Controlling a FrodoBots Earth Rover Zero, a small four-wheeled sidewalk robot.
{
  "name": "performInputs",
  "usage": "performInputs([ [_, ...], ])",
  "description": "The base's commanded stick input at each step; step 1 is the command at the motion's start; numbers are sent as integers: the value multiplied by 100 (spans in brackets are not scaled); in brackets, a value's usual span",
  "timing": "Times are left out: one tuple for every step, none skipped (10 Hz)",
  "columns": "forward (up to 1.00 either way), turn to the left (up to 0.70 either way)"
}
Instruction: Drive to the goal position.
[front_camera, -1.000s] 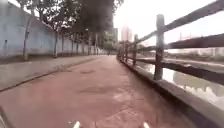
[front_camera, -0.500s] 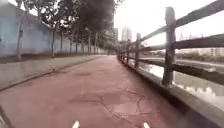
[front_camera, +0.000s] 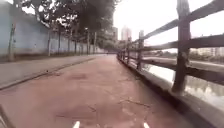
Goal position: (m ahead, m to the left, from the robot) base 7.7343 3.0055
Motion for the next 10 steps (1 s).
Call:
performInputs([
  [70, 0],
  [70, 0],
  [70, 0],
  [70, 0],
  [70, 0],
  [70, 0],
  [70, 0],
  [70, 0],
  [70, 0],
  [70, 0],
])
